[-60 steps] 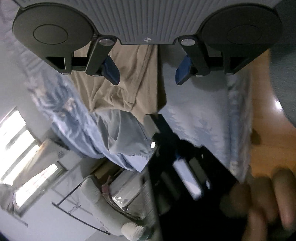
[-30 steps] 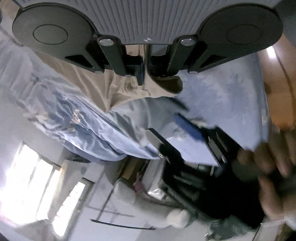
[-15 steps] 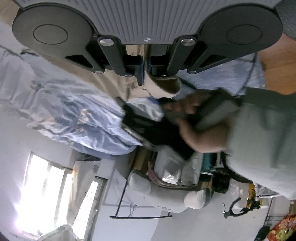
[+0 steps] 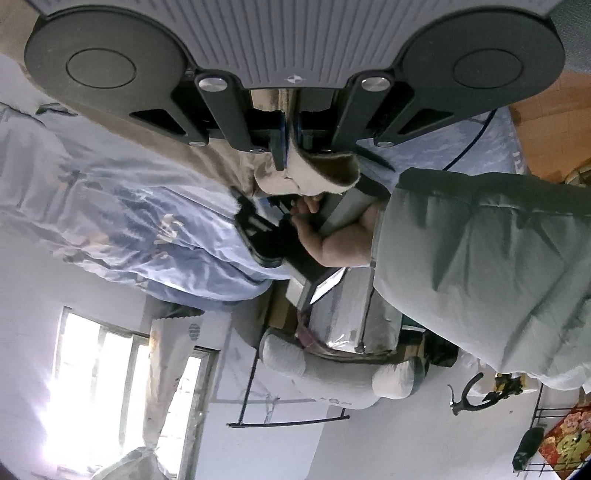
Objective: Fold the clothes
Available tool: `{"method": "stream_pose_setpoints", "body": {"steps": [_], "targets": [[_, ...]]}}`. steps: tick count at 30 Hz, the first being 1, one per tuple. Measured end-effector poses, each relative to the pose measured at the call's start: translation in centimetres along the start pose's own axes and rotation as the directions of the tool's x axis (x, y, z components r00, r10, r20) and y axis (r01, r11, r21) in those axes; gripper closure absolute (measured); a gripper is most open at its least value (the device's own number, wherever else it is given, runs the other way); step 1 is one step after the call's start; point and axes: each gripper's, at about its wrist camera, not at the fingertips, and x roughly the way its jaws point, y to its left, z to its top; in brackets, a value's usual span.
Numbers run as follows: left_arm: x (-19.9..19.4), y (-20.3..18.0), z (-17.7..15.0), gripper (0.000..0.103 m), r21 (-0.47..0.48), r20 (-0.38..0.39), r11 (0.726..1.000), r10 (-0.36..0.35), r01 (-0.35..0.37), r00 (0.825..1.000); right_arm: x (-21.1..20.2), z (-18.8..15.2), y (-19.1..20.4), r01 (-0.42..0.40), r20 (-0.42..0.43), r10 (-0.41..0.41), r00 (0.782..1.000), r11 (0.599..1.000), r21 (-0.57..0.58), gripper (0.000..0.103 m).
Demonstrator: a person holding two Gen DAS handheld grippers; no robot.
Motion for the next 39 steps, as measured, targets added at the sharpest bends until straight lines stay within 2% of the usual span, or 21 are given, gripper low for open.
{"method": "stream_pose_setpoints", "body": {"steps": [5, 10, 15, 20, 32, 39], "targets": [[-1.5, -2.1, -0.2, 0.101, 0.036, 0.038, 0.999, -0.01, 0.008, 0.999, -0.8, -0.7, -0.9, 0.019, -0.007, -0.019, 1.0, 0.999, 0.036, 0.098], [-3.1, -6.2, -0.5, 0.101, 0.087, 0.058, 0.996, -0.022, 0.017, 0.998, -2.6, -1.2, -2.1, 0.033, -0.007, -0.033, 0.999, 0.998, 0.059, 0.098], [-4.2, -11.1, -1.6, 0.101, 0.144, 0.064, 0.989, -0.043, 0.034, 0.997, -5.1, -2.2, -3.5, 0.089, -0.026, -0.088, 0.996, 0.995, 0.049, 0.098], [-4.1, -16.6, -3.7, 0.101, 0.223, 0.034, 0.973, -0.073, 0.064, 0.997, -8.5, -3.9, -5.6, 0.162, -0.058, -0.158, 0.986, 0.984, 0.073, 0.098], [2.8, -28.0, -10.8, 0.101, 0.351, -0.08, 0.932, -0.064, 0.088, 0.995, -14.6, -8.8, -9.7, 0.281, -0.115, -0.264, 0.958, 0.943, 0.177, 0.098], [7.5, -33.8, -15.0, 0.102, 0.424, -0.13, 0.9, -0.045, 0.096, 0.991, -17.5, -12.0, -13.8, 0.383, -0.168, -0.348, 0.922, 0.879, 0.284, 0.099]]}}
